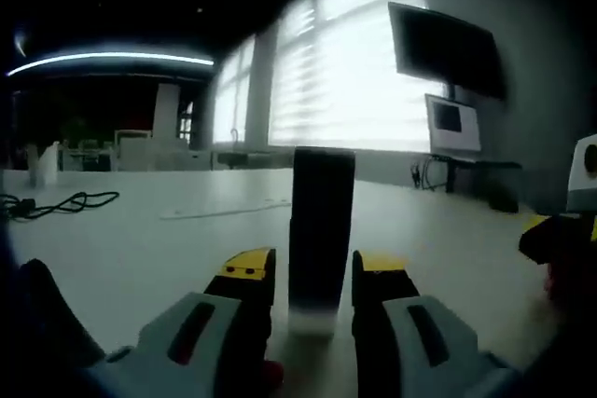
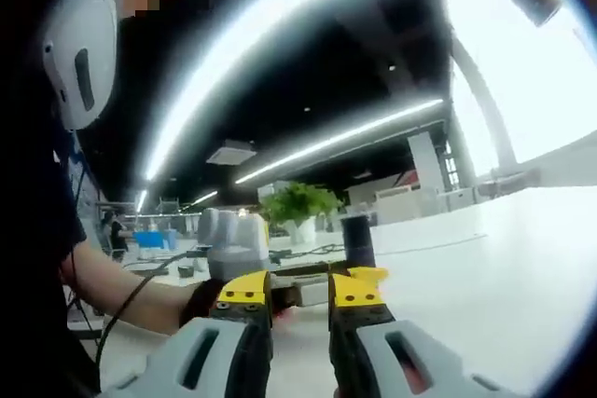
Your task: Pick up cosmetic bottle twist off cap place on table pick up cap screw tight cap place on table
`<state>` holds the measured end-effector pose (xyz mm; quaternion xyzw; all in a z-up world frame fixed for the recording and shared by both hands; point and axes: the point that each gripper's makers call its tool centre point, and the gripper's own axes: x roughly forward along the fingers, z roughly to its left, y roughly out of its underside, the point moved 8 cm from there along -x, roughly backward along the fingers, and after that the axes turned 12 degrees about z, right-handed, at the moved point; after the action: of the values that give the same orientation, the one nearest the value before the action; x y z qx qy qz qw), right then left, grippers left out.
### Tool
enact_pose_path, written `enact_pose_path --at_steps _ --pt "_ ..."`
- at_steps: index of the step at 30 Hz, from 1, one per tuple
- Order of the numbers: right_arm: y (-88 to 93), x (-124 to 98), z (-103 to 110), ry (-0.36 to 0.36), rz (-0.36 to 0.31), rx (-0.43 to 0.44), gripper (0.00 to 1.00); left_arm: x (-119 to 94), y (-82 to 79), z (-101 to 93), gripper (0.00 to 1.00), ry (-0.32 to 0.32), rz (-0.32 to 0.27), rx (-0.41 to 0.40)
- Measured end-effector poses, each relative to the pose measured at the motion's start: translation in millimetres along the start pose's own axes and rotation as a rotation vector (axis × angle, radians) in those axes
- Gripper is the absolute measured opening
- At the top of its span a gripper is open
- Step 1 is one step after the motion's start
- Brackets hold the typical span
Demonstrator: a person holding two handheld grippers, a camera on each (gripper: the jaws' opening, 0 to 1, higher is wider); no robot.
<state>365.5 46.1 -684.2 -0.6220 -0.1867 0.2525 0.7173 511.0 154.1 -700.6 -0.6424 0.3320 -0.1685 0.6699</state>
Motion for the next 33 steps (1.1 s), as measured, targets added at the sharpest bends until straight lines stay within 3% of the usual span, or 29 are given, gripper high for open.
enact_pose_path --at_steps 4,11,21,33 --pt "-0.2 0.1 -0.2 -0.002 -0.001 0.001 0.17 9.4 -0.5 -4.2 0.22 0.012 0.015 0.026" --pt "0.1 0.1 -1.2 0.002 0.0 0.001 0.17 5.7 0.8 -1.7 0.16 0.002 0.007 0.018" --pt "-0.6 0.0 -1.1 0.009 -0.005 0.005 0.17 2.5 1.8 -5.6 0.14 0.023 -0.002 0.029" --pt "0.0 -0.3 -1.8 0.007 -0.007 -0.003 0.16 -36.1 9.5 3.1 0.14 0.054 0.013 0.043"
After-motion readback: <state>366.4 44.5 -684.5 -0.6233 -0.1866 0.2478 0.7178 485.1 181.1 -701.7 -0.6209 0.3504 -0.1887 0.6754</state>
